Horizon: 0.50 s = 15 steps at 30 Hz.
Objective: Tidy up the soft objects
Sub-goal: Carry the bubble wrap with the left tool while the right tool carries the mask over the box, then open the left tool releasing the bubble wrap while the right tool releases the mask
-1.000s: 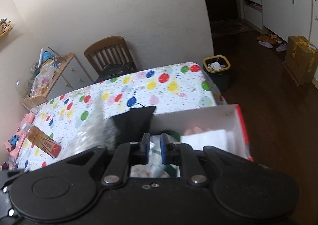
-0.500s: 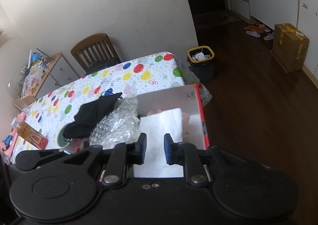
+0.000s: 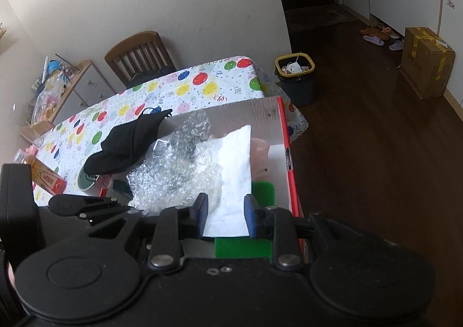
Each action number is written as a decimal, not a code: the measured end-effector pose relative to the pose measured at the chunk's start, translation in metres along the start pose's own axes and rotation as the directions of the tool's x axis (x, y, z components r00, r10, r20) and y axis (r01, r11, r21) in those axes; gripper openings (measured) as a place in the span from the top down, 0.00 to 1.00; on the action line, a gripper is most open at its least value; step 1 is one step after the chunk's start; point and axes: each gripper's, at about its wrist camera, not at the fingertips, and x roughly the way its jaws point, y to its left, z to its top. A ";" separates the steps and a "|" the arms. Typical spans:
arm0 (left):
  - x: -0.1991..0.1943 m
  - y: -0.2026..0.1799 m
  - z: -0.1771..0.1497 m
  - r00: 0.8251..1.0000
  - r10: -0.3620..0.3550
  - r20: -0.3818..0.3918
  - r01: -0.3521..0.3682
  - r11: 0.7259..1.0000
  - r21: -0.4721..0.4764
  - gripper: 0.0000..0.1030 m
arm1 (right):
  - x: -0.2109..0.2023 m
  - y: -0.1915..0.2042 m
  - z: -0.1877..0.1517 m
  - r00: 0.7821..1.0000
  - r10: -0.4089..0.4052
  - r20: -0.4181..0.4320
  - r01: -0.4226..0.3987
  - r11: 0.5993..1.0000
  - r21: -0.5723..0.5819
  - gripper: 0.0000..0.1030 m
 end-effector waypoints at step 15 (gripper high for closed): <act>-0.014 0.006 -0.010 0.998 -0.062 0.030 0.063 0.997 -0.039 0.78 | -0.003 0.008 -0.007 1.000 0.030 0.002 -0.030 0.999 -0.031 0.56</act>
